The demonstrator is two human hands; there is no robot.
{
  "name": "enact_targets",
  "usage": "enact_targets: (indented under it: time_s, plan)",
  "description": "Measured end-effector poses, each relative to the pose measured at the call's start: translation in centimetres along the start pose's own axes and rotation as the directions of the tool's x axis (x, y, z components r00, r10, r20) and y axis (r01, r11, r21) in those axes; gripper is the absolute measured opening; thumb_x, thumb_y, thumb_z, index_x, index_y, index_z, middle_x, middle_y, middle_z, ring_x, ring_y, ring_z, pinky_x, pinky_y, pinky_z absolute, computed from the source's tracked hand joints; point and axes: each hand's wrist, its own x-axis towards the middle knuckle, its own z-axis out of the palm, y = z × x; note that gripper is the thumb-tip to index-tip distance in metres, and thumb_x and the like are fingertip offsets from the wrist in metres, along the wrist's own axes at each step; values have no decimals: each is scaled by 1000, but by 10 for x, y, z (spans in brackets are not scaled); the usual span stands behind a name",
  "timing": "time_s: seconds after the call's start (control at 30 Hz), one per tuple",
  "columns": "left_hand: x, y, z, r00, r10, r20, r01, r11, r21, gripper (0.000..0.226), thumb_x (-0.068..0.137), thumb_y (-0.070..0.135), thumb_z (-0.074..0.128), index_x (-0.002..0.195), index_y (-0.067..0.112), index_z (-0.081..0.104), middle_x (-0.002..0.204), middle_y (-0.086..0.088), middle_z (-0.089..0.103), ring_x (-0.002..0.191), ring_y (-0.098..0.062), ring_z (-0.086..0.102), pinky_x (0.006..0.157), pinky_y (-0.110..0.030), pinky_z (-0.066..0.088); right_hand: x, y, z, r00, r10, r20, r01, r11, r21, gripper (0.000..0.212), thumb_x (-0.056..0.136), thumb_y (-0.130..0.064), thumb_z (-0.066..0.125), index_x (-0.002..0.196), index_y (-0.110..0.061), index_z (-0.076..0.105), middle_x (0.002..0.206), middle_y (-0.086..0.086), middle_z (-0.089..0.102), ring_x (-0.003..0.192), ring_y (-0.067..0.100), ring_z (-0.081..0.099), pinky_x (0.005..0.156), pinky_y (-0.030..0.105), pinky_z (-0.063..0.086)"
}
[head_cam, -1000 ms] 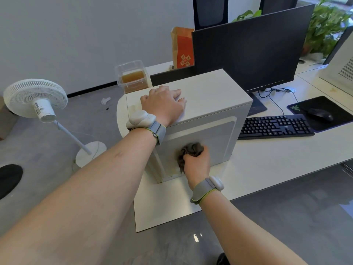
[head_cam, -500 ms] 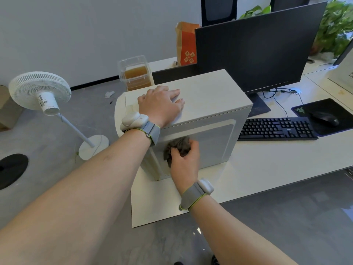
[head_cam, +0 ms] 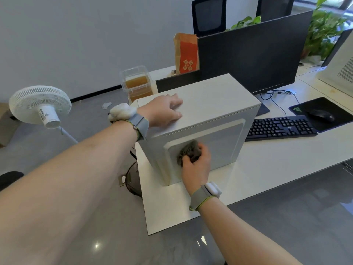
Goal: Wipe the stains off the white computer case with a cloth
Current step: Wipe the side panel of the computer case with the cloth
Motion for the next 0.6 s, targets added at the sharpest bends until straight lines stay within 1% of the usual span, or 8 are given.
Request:
enact_targets:
  time_s: [0.07, 0.1, 0.17, 0.23, 0.37, 0.47, 0.53, 0.6]
  plan:
    - [-8, -13, 3, 992, 127, -4, -119, 941, 316, 55, 105, 49, 45, 157, 37, 35, 170, 3, 17, 156, -20, 14, 126, -42, 12, -7, 8, 6, 990, 138, -15, -138, 990, -1, 44, 89, -10, 67, 130, -20, 55, 126, 4, 60, 105, 14, 61, 87, 25, 49]
    - [-8, -20, 8, 986, 163, -36, -137, 913, 385, 55, 104, 57, 37, 157, 43, 30, 170, 2, 14, 157, -22, 10, 126, -49, 8, -11, 6, 8, 991, 129, -42, -128, 992, 22, 45, 90, -11, 68, 132, -19, 55, 126, 3, 60, 106, 16, 61, 89, 25, 48]
    - [-9, -29, 15, 978, 177, -107, -116, 900, 421, 58, 101, 67, 28, 156, 51, 24, 171, 1, 11, 157, -28, 6, 124, -57, 4, -22, -5, 14, 994, -35, -102, 40, 998, 50, 44, 90, -8, 70, 131, -15, 57, 126, -3, 55, 105, -4, 55, 90, 7, 41]
    - [-5, -32, 18, 974, 173, -144, -97, 901, 423, 63, 96, 74, 24, 155, 53, 24, 169, 3, 18, 156, -29, 10, 122, -61, 8, -25, -10, 21, 983, -149, -104, 152, 988, 14, 41, 88, 1, 67, 126, -13, 61, 126, -2, 51, 104, -16, 49, 90, 2, 37]
    - [0, -36, 20, 972, 175, -159, -90, 895, 437, 65, 92, 77, 23, 152, 53, 33, 166, 7, 27, 154, -27, 19, 119, -62, 15, -24, 2, 20, 993, 103, -58, -107, 992, -64, 45, 87, 3, 57, 126, -20, 60, 122, 3, 54, 105, 15, 58, 83, 21, 42]
    - [-1, -37, 20, 963, 182, -199, -82, 901, 426, 64, 92, 77, 27, 150, 53, 37, 165, 7, 31, 153, -24, 23, 119, -61, 18, -40, -9, 32, 982, -164, -92, 159, 985, -61, 43, 84, 4, 64, 123, -16, 66, 119, 0, 57, 100, 8, 54, 83, 6, 40]
    - [-1, -36, 18, 960, 184, -213, -82, 907, 413, 62, 92, 76, 30, 149, 53, 39, 164, 8, 33, 152, -23, 25, 119, -60, 19, -49, -10, 47, 939, -342, -45, 335, 935, -114, 42, 79, 3, 69, 117, -14, 72, 114, -1, 58, 99, 10, 55, 85, 12, 45]
    - [-2, -36, 19, 961, 180, -210, -80, 908, 412, 61, 93, 76, 30, 149, 53, 39, 164, 8, 33, 152, -24, 25, 119, -59, 19, -52, 6, 57, 931, -364, 25, 362, 911, -196, 39, 79, 0, 69, 113, -18, 75, 107, -4, 56, 93, 17, 56, 77, 25, 48]
